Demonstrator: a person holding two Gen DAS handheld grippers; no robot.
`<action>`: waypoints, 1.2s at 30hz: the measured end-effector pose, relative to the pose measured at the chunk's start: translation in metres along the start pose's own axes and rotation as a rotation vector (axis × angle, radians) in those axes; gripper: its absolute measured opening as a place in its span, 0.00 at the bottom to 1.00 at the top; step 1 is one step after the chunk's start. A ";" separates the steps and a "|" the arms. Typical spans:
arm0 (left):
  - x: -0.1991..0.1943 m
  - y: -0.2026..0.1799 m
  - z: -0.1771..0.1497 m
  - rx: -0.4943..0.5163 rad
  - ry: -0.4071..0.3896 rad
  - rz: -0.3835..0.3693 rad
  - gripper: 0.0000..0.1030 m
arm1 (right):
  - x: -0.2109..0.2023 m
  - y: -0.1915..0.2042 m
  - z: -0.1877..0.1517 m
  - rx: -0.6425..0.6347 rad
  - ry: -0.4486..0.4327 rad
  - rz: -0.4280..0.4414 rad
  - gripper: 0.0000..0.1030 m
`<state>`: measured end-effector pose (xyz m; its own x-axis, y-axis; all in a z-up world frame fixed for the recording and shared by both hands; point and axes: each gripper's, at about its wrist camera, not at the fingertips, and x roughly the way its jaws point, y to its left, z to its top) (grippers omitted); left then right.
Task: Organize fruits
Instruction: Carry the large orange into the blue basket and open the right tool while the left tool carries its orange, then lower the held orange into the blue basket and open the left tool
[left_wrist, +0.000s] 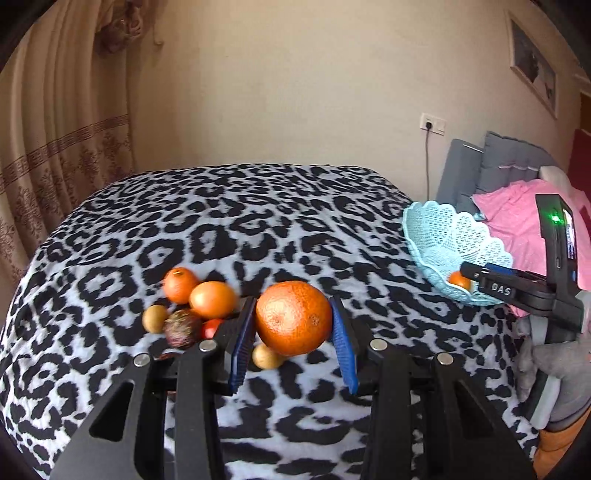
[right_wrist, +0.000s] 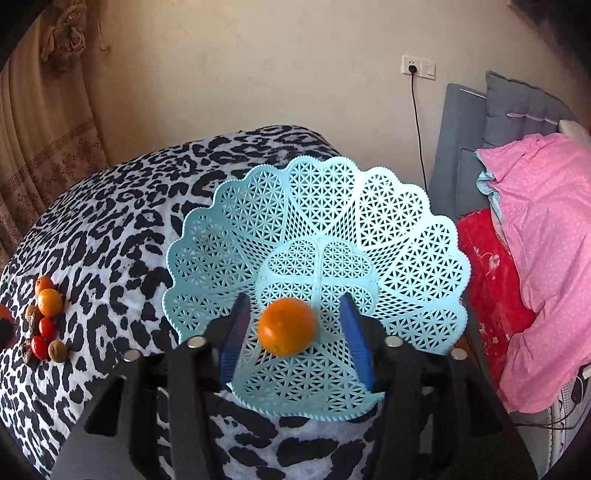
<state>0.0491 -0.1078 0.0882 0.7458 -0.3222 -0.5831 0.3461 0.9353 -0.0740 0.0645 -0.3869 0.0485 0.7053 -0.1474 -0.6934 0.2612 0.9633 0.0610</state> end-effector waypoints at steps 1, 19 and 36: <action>0.002 -0.003 0.002 0.000 0.004 -0.011 0.39 | 0.000 0.000 0.000 0.001 -0.001 -0.001 0.51; 0.075 -0.088 0.052 0.049 0.099 -0.208 0.39 | 0.000 -0.011 -0.002 0.047 -0.026 0.001 0.51; 0.118 -0.132 0.065 0.103 0.141 -0.266 0.39 | -0.008 -0.025 -0.001 0.102 -0.070 -0.035 0.52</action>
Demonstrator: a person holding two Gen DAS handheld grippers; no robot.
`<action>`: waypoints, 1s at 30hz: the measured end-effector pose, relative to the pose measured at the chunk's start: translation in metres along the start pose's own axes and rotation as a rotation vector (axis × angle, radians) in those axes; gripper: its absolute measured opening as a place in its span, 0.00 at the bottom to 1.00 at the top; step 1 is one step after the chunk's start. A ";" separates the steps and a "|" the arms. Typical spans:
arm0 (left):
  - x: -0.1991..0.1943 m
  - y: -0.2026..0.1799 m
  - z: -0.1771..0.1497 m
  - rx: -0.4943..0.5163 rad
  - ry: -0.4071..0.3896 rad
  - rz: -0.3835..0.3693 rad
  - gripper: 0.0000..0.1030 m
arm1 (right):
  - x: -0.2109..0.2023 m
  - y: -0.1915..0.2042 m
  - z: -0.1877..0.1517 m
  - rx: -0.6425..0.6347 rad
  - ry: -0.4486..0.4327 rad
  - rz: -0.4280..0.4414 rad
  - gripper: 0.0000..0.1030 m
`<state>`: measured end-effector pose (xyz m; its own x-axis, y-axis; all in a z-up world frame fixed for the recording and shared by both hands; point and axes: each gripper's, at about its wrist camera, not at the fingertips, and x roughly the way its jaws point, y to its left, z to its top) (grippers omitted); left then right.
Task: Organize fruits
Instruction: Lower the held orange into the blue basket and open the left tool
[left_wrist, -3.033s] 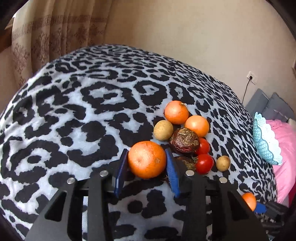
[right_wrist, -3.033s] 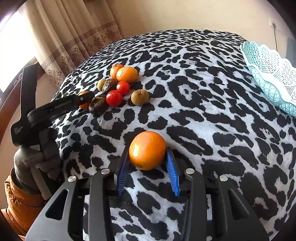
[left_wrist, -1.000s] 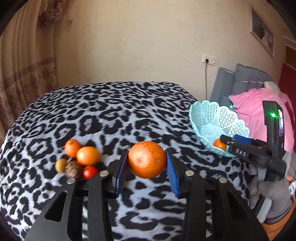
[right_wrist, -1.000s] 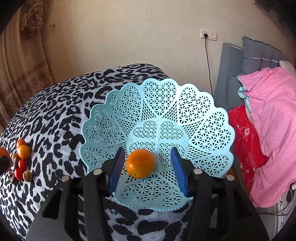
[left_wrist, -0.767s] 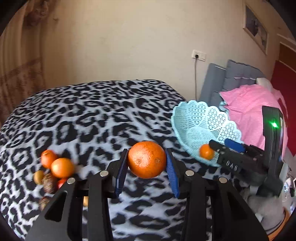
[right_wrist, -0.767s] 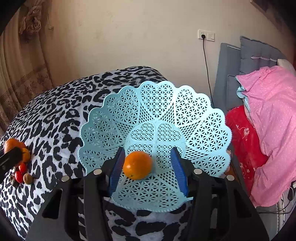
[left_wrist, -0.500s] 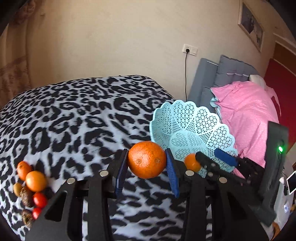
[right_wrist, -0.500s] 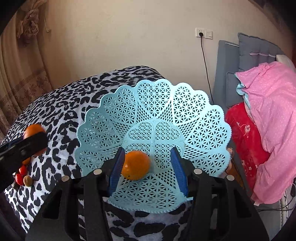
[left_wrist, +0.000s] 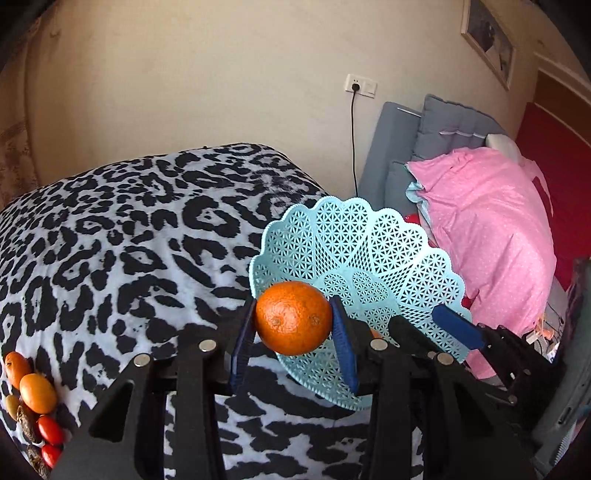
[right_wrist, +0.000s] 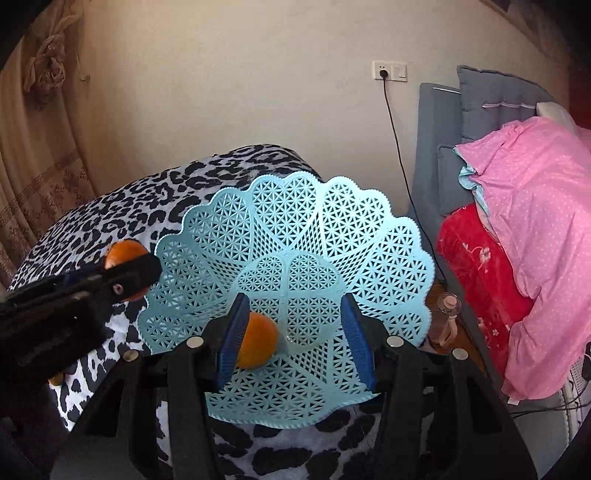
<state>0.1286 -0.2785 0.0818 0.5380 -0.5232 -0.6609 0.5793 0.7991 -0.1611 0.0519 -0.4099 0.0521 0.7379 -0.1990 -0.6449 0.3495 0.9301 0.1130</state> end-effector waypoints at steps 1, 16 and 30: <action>0.002 -0.001 0.000 0.001 0.006 -0.006 0.39 | 0.000 -0.001 0.000 0.003 0.001 -0.001 0.52; -0.017 0.014 0.000 -0.028 -0.055 0.060 0.80 | 0.000 -0.003 -0.001 0.029 0.000 0.001 0.60; -0.051 0.011 -0.014 0.061 -0.120 0.284 0.89 | 0.000 0.000 -0.005 0.028 -0.004 0.016 0.60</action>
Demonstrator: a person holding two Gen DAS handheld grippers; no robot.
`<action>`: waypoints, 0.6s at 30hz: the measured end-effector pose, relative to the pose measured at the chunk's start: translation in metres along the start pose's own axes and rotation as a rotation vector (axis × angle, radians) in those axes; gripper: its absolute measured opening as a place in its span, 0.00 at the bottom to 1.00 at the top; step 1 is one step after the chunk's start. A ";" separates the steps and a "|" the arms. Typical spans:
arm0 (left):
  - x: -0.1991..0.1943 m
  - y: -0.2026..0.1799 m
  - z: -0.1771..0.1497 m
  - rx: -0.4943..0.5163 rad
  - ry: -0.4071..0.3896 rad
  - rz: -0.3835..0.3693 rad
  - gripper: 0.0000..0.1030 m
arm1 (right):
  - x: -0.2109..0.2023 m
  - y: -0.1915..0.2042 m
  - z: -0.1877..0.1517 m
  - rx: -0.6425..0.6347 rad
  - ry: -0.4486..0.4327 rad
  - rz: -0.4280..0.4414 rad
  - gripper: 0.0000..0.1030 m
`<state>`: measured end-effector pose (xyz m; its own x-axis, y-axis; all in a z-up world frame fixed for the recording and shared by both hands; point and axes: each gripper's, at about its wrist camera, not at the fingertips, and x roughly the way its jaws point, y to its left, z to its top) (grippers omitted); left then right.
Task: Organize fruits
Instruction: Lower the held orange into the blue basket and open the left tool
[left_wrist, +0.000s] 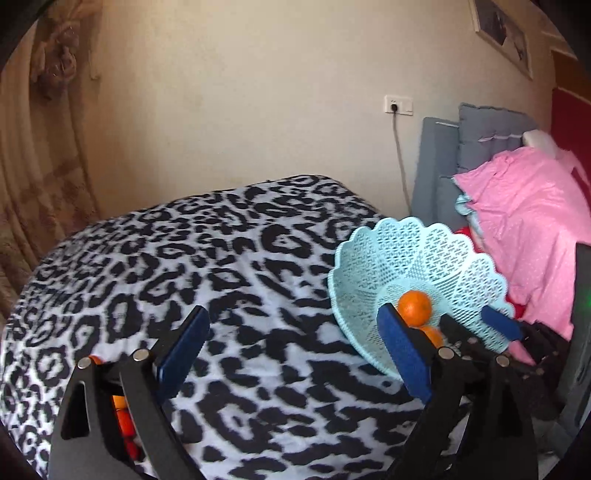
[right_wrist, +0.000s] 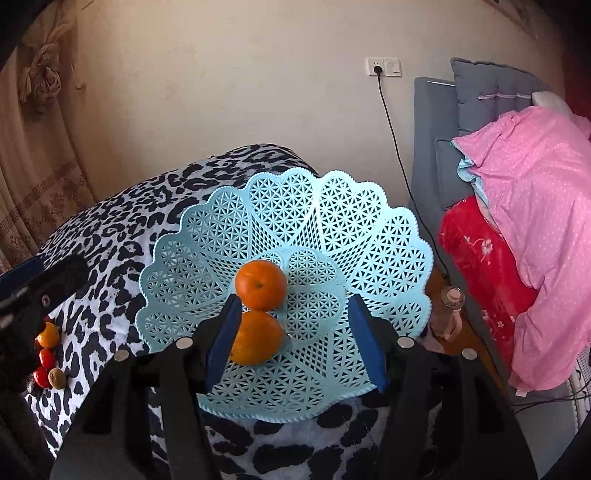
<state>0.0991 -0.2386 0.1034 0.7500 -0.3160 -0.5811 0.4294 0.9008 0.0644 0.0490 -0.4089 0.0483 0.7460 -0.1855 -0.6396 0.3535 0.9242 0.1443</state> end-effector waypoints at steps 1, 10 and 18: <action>-0.002 0.001 -0.002 0.007 0.002 0.024 0.89 | 0.000 0.001 0.000 -0.004 -0.001 -0.002 0.60; -0.021 0.021 -0.018 0.001 -0.010 0.108 0.91 | -0.005 0.014 -0.004 -0.041 -0.007 -0.009 0.60; -0.037 0.042 -0.027 -0.034 -0.018 0.120 0.91 | -0.016 0.022 -0.010 -0.057 -0.009 -0.013 0.60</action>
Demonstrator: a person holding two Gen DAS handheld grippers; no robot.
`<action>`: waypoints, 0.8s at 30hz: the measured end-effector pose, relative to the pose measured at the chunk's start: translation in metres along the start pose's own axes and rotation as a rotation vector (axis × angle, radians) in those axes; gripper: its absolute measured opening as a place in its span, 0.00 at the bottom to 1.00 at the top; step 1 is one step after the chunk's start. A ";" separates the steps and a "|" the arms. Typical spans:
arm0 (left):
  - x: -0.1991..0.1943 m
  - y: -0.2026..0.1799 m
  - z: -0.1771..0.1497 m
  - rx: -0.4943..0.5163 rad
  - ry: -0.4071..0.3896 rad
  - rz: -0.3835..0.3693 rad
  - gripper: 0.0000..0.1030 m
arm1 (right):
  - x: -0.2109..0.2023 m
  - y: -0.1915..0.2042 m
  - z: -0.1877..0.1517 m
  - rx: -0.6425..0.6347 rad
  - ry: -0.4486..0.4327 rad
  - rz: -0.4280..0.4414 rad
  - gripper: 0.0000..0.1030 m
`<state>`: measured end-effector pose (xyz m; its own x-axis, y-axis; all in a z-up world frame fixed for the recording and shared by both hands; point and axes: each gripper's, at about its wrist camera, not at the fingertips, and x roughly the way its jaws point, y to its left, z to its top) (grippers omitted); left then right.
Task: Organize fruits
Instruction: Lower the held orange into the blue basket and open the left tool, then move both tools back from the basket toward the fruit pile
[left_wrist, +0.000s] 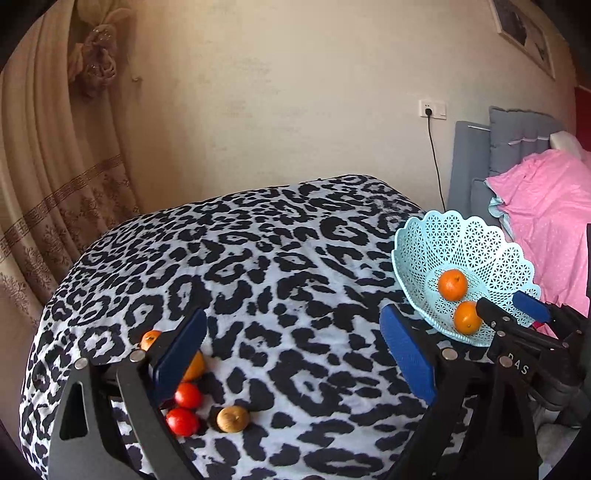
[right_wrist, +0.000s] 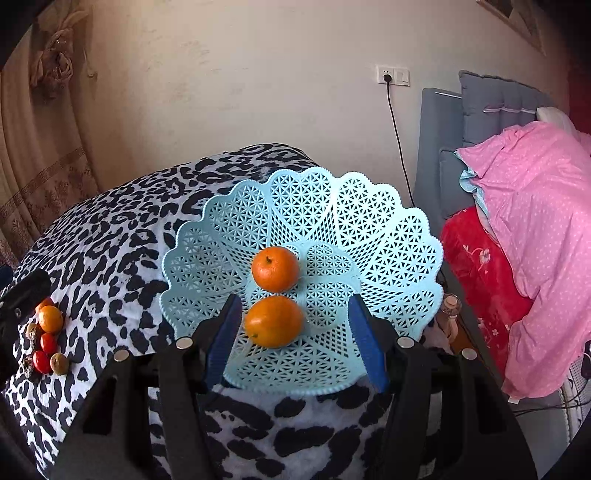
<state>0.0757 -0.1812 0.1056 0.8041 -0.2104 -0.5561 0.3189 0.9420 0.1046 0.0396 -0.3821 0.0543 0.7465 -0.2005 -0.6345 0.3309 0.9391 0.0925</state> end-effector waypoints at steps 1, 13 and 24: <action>-0.001 0.002 -0.001 -0.004 0.000 0.000 0.91 | -0.002 0.002 -0.001 -0.003 -0.001 0.000 0.60; -0.016 0.030 -0.012 -0.054 -0.006 0.004 0.91 | -0.017 0.030 -0.011 -0.041 0.009 0.034 0.60; -0.020 0.058 -0.027 -0.109 0.006 0.019 0.91 | -0.023 0.060 -0.021 -0.083 0.023 0.060 0.61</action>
<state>0.0651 -0.1155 0.1006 0.8063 -0.1913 -0.5597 0.2469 0.9687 0.0246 0.0297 -0.3155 0.0583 0.7497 -0.1376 -0.6473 0.2360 0.9694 0.0672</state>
